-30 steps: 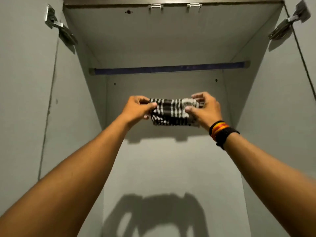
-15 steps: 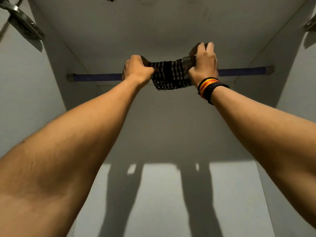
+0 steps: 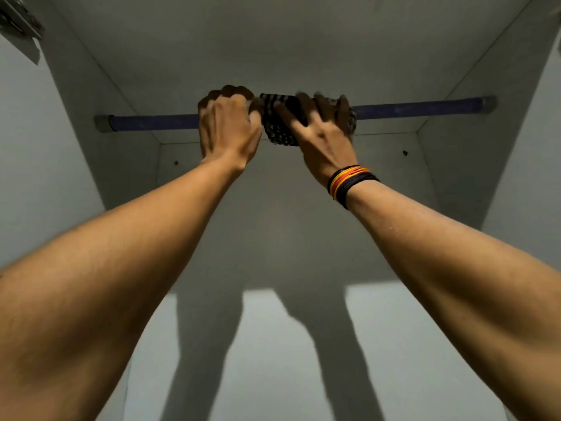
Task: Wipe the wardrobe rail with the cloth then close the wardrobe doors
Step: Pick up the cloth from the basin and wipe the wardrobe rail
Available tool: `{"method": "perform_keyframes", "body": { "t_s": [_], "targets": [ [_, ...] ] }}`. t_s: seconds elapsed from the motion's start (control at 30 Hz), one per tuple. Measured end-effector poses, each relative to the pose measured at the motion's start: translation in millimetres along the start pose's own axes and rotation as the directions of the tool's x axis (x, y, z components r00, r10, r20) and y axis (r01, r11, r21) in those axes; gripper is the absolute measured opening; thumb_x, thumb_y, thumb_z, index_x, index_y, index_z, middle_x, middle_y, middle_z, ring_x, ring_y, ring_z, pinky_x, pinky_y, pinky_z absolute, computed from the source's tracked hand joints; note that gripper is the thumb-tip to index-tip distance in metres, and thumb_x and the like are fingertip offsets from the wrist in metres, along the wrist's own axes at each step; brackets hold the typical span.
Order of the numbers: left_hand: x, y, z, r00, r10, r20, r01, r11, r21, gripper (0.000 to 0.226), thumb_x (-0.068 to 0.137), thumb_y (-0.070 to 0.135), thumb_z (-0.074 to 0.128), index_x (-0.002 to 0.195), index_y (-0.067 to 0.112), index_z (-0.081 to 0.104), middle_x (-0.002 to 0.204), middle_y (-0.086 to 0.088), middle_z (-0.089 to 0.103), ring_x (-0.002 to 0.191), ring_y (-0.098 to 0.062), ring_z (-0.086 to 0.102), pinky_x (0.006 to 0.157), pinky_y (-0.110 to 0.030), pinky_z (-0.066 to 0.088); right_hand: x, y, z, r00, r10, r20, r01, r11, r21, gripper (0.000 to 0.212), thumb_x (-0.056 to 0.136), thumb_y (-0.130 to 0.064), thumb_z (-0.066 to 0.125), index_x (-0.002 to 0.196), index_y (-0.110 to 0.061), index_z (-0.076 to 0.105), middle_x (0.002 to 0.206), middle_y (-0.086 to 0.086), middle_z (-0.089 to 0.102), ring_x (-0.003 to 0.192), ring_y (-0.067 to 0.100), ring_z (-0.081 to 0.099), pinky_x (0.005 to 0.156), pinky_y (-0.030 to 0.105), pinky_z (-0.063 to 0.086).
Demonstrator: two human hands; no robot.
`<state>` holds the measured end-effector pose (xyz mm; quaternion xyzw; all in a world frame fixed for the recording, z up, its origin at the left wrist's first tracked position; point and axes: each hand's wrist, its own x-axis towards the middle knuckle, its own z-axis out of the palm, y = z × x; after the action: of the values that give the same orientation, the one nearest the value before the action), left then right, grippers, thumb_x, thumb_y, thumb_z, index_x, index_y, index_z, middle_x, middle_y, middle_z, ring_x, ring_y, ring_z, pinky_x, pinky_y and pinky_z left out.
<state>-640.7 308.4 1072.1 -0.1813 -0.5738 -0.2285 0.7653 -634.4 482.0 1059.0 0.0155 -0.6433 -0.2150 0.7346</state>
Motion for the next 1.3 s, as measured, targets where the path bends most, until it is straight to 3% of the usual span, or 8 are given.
{"method": "perform_keyframes", "body": {
  "t_s": [0.07,0.17,0.4,0.63,0.77,1.0,1.17,1.3],
  "targets": [
    [-7,-9,3,0.996,0.083,-0.007,-0.082,0.991,0.104,0.038,0.096,0.021,0.042,0.119,0.006,0.068,0.126,-0.018,0.068,0.123,-0.036,0.06,0.116,-0.047,0.034,-1,-7,6,0.999,-0.016,0.039,0.016,1.0,-0.01,0.087,0.087,0.002,0.036,0.161,-0.039,0.015,0.17,0.013,0.014,0.151,0.054,0.014,0.117,0.075,0.005],
    [-16,-25,7,0.989,0.118,0.087,-0.132,0.975,0.181,0.062,0.093,0.01,0.044,0.154,0.011,0.041,0.163,-0.009,0.037,0.155,-0.026,0.027,0.129,-0.047,0.01,1,-13,10,0.999,-0.004,0.034,0.004,1.0,-0.006,0.098,0.083,0.009,0.034,0.16,-0.044,0.008,0.173,0.005,0.003,0.151,0.058,0.001,0.114,0.079,0.002],
    [-30,-33,22,0.985,0.115,0.125,-0.145,0.952,0.268,0.066,0.098,0.013,0.043,0.161,0.013,0.026,0.168,-0.007,0.027,0.156,-0.026,0.021,0.129,-0.046,0.01,-17,36,19,1.0,-0.011,0.026,0.012,0.998,-0.066,0.092,0.083,0.004,0.021,0.16,-0.046,0.012,0.172,-0.002,0.008,0.156,0.046,0.005,0.114,0.077,0.01],
    [-28,-30,23,0.989,0.135,0.065,-0.148,0.95,0.274,0.057,0.098,0.011,0.045,0.154,0.01,0.041,0.155,-0.013,0.048,0.149,-0.032,0.036,0.128,-0.052,0.012,-69,172,25,0.898,0.44,0.013,-0.44,0.898,-0.007,0.087,0.087,-0.009,0.053,0.16,-0.04,0.018,0.171,-0.001,0.016,0.155,0.046,0.008,0.118,0.073,0.01],
    [-28,-30,23,0.989,0.141,0.047,-0.149,0.951,0.27,0.054,0.096,0.01,0.046,0.15,0.01,0.045,0.144,-0.018,0.056,0.143,-0.035,0.043,0.127,-0.053,0.013,-76,211,15,0.883,0.467,0.038,-0.466,0.884,-0.031,0.087,0.085,-0.009,0.058,0.16,-0.032,0.02,0.168,0.009,0.019,0.151,0.049,0.017,0.119,0.068,0.019],
    [-24,-27,15,0.989,0.109,0.099,-0.13,0.96,0.248,0.048,0.097,0.011,0.046,0.145,0.009,0.051,0.13,-0.021,0.063,0.131,-0.038,0.054,0.127,-0.053,0.016,-52,157,12,0.758,0.643,0.108,-0.651,0.755,0.075,0.091,0.085,-0.004,0.053,0.161,-0.037,0.014,0.172,0.008,0.002,0.154,0.051,0.001,0.122,0.065,0.014],
    [-21,-23,2,0.983,0.106,0.148,-0.137,0.966,0.221,0.041,0.097,0.009,0.042,0.134,0.007,0.06,0.117,-0.021,0.069,0.118,-0.038,0.062,0.127,-0.05,0.016,-30,89,10,0.82,0.564,0.101,-0.572,0.817,0.076,0.09,0.085,-0.006,0.052,0.162,-0.033,0.014,0.172,0.009,0.002,0.153,0.052,-0.004,0.123,0.066,0.005],
    [-22,-26,-14,0.978,0.15,0.147,-0.17,0.977,0.133,0.05,0.095,0.006,0.039,0.144,0.004,0.053,0.146,-0.018,0.056,0.14,-0.031,0.049,0.127,-0.048,0.018,-12,20,9,0.893,0.438,0.106,-0.448,0.888,0.105,0.085,0.088,-0.011,0.05,0.162,-0.033,0.013,0.172,0.01,0.001,0.153,0.052,-0.005,0.122,0.067,0.003]
  ]
}}
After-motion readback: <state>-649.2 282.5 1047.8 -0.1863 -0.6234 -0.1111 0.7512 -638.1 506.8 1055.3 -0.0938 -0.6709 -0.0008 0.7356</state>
